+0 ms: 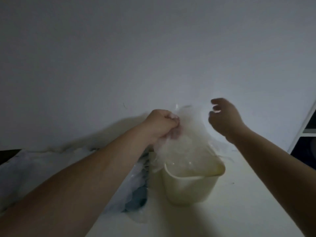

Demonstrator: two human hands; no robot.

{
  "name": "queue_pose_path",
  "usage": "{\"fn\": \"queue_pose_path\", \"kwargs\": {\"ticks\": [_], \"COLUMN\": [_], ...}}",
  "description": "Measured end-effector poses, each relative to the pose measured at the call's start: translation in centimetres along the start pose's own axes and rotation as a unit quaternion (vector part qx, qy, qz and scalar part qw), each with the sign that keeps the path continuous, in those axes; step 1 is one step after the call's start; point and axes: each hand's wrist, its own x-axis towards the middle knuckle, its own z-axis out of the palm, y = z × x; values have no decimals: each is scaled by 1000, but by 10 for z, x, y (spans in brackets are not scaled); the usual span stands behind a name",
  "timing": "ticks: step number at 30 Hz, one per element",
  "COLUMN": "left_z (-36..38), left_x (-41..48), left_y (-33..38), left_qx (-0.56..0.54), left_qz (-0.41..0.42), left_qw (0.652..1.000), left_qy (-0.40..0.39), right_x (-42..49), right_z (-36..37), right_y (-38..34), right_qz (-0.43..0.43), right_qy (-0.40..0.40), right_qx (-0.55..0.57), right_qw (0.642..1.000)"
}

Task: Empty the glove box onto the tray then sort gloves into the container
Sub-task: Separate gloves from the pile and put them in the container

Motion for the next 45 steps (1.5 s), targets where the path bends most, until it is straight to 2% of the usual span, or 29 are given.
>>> {"fn": "queue_pose_path", "kwargs": {"ticks": [2,4,5,7,9,11,13,15,20,23,25,28,30,31,34,35,37,40,43,45], "left_z": [11,18,19,23,19,7,-9,-26,-54,-71,-92,-131,-156,-163,-178,-178,-182,-187,-199,-206], "left_x": [8,12,13,15,18,21,14,6,-18,-39,-52,-72,-85,-90,-102,-103,-105,-103,-103,-105], "left_y": [-17,-24,-24,-22,-21,-25,-27,-30,-41,-52,-68,-95,-115,-123,-143,-146,-149,-147,-138,-132], "left_qx": [58,143,168,165,136,139,127,105,120,190,297,463,528,540,541,536,520,498,390,321], "left_qz": [-22,-35,-33,-38,-43,-20,10,37,44,49,67,57,29,15,10,22,52,96,120,137], "left_qw": [998,988,984,984,988,984,976,972,975,972,949,883,848,841,841,844,851,858,899,915], "left_qy": [25,49,56,50,58,113,176,208,180,133,87,50,38,30,26,29,44,86,161,202], "right_x": [-5,-12,-17,-36,-49,-54,-53,-50,-56,-60,-61,-63,-70,-75,-99,-107,-121,-134,-140,-142], "right_z": [-21,-25,-21,-8,15,38,59,79,117,121,111,87,75,68,75,82,110,148,174,184], "right_y": [-8,-18,-22,-39,-48,-46,-36,-22,5,0,-15,-40,-57,-64,-90,-96,-105,-100,-93,-91], "right_qz": [-25,-62,-74,-54,-13,24,40,37,-18,-43,-48,-69,-87,-94,-146,-167,-173,-119,-46,5], "right_qy": [54,27,-24,-186,-324,-401,-416,-422,-475,-484,-472,-402,-343,-305,-198,-186,-217,-255,-213,-199], "right_qx": [13,5,-11,-39,-82,-122,-146,-187,-378,-411,-390,-363,-370,-366,-285,-231,-121,-14,66,148], "right_qw": [998,998,997,980,942,908,897,886,795,771,789,838,859,874,926,940,953,959,974,969]}}
